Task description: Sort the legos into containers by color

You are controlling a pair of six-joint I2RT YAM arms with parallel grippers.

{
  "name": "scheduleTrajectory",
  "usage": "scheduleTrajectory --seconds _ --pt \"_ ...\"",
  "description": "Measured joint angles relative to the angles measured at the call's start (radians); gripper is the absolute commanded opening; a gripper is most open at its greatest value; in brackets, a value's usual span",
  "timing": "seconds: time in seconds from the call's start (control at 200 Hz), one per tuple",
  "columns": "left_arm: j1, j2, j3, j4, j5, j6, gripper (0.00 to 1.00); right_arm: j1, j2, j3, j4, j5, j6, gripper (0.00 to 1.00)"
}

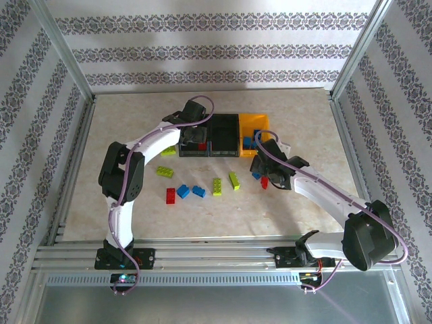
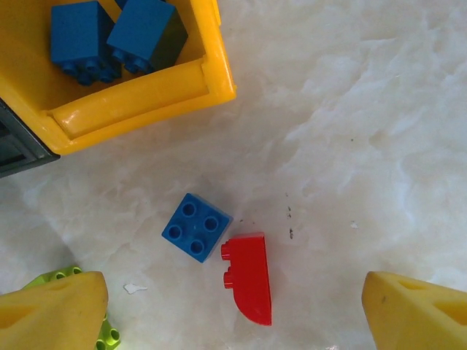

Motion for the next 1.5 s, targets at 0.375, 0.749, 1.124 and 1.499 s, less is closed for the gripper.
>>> scheduleTrajectory --seconds 0.375,0.749,1.124,1.499 --pt "-0.006 -0.007 0.000 -0.001 0.010 -0.030 0.78 0.031 0.003 0.000 0.000 -0.012 -0.004 0.82" --pt "-0.010 -0.227 -0.113 0.005 0.017 -0.077 1.00 0.192 0.151 0.073 0.000 -0.065 -0.005 0.76" --pt "-0.003 -0.439 -0.375 0.057 -0.096 -0.133 1.00 0.250 0.381 0.193 0.007 -0.153 -0.039 0.70" --pt "0.042 -0.662 -0.628 0.121 -0.154 -0.216 1.00 0.228 0.480 0.229 0.008 -0.198 -0.070 0.55"
